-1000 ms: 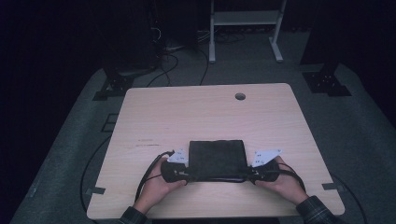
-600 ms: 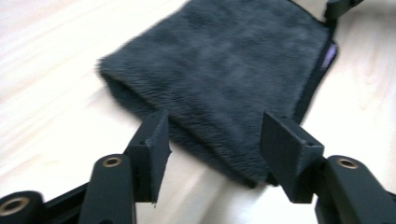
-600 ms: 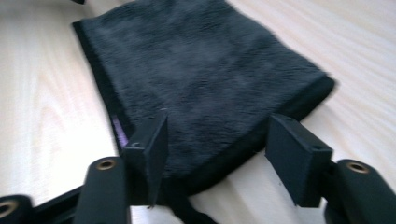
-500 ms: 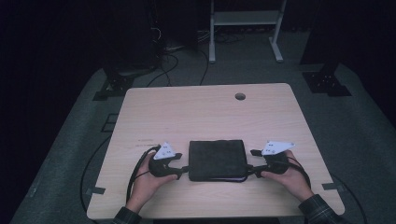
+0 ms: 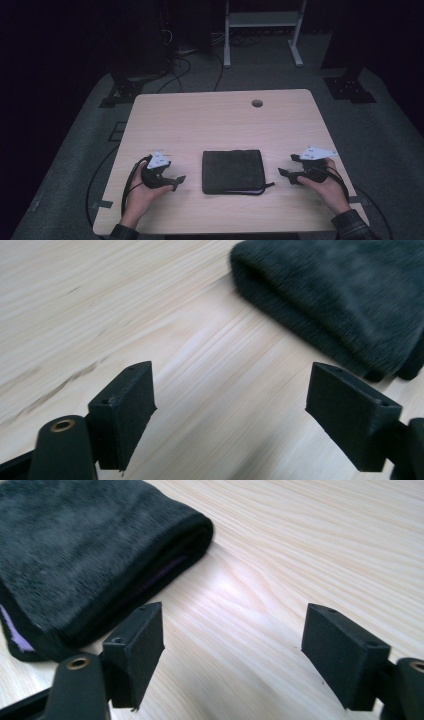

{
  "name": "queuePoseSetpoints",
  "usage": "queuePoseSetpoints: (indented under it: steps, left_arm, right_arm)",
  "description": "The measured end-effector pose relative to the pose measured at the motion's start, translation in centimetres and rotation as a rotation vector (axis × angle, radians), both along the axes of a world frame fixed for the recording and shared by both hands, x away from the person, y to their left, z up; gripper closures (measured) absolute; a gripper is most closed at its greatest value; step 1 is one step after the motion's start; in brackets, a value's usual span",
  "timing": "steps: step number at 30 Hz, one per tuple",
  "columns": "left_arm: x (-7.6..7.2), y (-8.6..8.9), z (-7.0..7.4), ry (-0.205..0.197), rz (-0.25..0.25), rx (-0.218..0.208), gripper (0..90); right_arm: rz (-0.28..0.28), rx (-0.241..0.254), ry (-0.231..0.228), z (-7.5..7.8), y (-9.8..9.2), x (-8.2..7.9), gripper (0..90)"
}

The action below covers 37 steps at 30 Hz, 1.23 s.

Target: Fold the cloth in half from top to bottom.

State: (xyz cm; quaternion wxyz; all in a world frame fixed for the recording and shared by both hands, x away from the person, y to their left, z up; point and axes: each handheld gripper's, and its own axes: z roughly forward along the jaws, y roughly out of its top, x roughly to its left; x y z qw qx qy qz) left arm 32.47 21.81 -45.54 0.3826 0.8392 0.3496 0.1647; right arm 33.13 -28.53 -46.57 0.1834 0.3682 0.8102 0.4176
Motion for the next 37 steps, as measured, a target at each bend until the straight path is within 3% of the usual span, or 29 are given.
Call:
queuePoseSetpoints:
  steps: [7, 15, 20, 37]
  left_arm:
    - [-0.7, 2.2, -1.0, 0.021, 0.051, 0.036, 13.6]
    - [-1.4, 3.6, -2.3, 0.038, 0.045, 0.079, 7.3]
    - [-1.6, 4.1, -2.8, 0.037, 0.03, 0.047, 1.5]
    - [-1.6, 4.2, -2.8, 0.039, 0.024, 0.048, 0.0]
  right_arm:
    - [-0.019, -0.032, 0.046, -1.0, -1.6, -1.1, 19.6]
    - [-0.058, -0.071, 0.089, -2.0, -3.0, -1.9, 17.3]
    - [-0.075, -0.075, 0.091, -2.1, -3.4, -2.2, 13.7]
    - [-0.078, -0.079, 0.095, -2.1, -3.6, -2.3, 12.1]
